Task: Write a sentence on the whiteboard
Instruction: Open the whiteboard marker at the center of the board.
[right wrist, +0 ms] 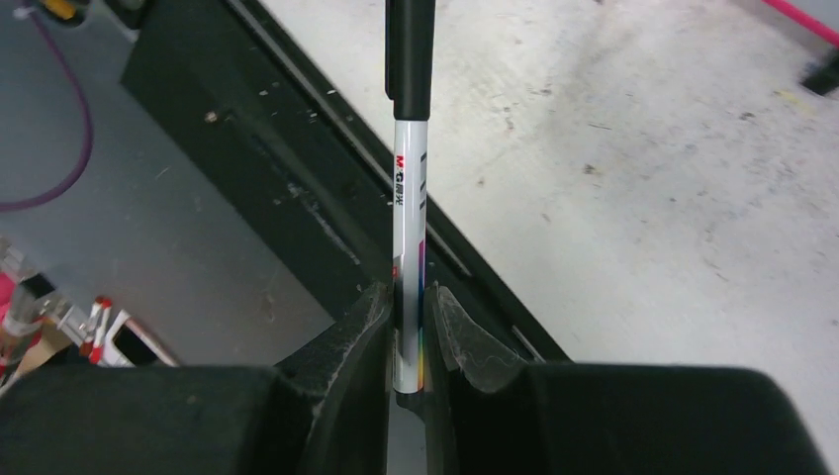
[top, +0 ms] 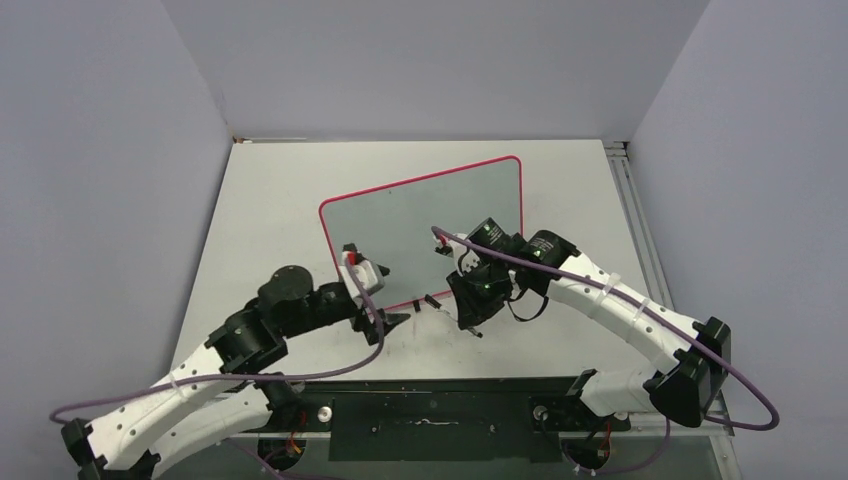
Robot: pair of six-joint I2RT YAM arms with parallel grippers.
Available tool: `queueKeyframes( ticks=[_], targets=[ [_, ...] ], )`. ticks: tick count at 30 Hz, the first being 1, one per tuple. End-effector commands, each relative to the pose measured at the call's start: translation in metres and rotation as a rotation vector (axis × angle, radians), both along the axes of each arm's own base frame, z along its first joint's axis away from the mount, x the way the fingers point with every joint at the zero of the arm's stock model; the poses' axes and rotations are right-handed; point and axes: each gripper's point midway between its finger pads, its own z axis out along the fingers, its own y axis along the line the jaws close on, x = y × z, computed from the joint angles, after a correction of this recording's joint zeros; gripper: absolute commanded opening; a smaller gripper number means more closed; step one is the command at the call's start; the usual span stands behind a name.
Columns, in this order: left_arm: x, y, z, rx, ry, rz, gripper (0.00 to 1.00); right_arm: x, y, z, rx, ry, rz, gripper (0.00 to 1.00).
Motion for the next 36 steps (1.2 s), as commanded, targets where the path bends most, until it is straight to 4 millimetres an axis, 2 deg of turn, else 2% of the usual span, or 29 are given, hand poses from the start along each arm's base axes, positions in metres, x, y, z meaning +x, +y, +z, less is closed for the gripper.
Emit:
queueKeyframes(
  ticks=[1,9,15,22,28,32,34,36],
  targets=[
    [-0.019,-0.017,-0.035,0.169,-0.011,-0.087,0.91,-0.027,0.014,0.03,0.125,0.098,0.134,0.05],
    [-0.04,-0.035,-0.075,0.344,-0.059,-0.154,0.91,-0.052,0.018,0.024,0.149,0.19,0.189,0.05],
    [-0.053,-0.042,-0.09,0.426,-0.086,-0.185,0.75,-0.069,0.028,0.032,0.192,0.224,0.262,0.05],
    [-0.058,-0.045,-0.095,0.449,-0.095,-0.199,0.54,-0.073,0.029,0.032,0.197,0.231,0.28,0.05],
    [-0.066,-0.049,-0.101,0.496,-0.091,-0.231,0.26,-0.074,0.029,0.032,0.205,0.235,0.285,0.05],
    [-0.071,-0.053,-0.103,0.508,-0.093,-0.239,0.01,-0.069,0.03,0.032,0.219,0.229,0.271,0.05],
    [-0.071,-0.052,-0.104,0.506,-0.088,-0.229,0.0,-0.063,0.028,0.028,0.231,0.228,0.248,0.07],
    [-0.071,-0.051,-0.103,0.496,-0.074,-0.218,0.0,-0.057,0.024,0.02,0.23,0.229,0.216,0.19]
  ],
)
